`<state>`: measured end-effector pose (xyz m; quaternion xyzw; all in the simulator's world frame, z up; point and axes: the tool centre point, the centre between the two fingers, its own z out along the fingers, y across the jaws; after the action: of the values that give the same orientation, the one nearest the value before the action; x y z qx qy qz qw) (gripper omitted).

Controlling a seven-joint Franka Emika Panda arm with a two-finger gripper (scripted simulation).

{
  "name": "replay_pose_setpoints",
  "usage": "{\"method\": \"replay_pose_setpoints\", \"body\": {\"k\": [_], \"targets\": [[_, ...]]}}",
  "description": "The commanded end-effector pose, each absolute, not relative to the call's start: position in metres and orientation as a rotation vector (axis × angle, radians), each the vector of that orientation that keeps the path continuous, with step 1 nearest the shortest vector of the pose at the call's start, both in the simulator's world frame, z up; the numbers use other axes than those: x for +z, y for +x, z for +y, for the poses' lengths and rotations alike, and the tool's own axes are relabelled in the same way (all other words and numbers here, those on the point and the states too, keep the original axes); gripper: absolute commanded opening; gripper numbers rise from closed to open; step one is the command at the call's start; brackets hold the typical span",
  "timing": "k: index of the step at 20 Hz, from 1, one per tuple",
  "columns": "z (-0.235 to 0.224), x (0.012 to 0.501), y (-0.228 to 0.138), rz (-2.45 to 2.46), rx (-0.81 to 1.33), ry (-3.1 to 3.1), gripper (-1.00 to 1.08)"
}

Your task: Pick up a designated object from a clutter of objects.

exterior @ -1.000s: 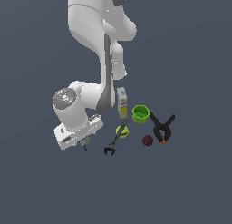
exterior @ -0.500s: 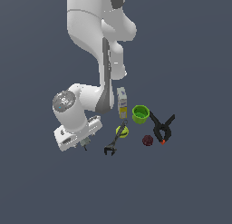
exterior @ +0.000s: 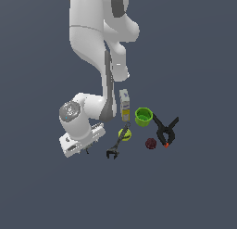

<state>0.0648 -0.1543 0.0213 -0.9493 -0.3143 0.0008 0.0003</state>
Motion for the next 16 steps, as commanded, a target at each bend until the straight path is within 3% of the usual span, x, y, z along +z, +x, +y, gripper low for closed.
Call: {"method": "replay_pose_setpoints", "body": {"k": [1,4,5,16], "targets": [[-0.1545,0.0146,0.0655,-0.988,0.000,-2.982,1.00],[-0.1547,0.0125,0.0662,-0.988,0.000,-2.982,1.00],[-0.1547,0.0125,0.0662,-0.988,0.000,-2.982,-1.00],[-0.1553,0.0133,0.0662,-0.987,0.000,-2.983,-1.00]]}}
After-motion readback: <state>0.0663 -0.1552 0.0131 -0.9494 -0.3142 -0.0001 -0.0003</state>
